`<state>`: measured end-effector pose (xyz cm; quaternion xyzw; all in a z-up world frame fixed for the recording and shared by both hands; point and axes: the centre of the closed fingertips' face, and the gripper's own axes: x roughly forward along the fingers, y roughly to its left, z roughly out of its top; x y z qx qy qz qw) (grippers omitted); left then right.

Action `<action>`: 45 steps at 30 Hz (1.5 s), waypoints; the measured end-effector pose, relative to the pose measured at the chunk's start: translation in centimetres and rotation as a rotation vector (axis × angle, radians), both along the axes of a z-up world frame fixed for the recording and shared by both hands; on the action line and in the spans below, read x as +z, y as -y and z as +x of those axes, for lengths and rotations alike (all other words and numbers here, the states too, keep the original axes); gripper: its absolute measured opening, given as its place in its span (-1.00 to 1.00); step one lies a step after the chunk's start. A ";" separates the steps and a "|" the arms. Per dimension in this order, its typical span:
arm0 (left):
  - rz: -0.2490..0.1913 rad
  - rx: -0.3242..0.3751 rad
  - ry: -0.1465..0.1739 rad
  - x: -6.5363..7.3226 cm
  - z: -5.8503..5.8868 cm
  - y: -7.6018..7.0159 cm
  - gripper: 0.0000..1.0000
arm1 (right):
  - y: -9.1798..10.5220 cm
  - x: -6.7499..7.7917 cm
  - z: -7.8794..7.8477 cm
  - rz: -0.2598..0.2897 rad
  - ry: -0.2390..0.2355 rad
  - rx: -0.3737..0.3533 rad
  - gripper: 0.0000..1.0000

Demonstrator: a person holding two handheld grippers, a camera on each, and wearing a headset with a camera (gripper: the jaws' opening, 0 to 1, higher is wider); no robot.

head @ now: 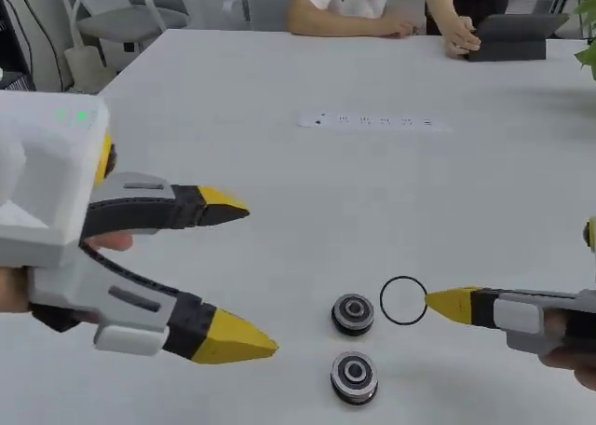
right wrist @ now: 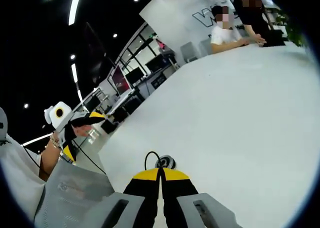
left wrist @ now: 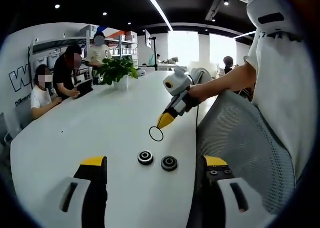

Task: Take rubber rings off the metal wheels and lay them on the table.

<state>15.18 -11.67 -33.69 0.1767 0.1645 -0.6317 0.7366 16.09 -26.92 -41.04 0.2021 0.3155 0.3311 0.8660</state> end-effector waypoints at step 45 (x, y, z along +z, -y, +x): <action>-0.081 0.324 -0.057 -2.7 -0.6 -6.3 0.99 | 2.9 5.0 1.5 0.057 0.128 -0.134 -1.00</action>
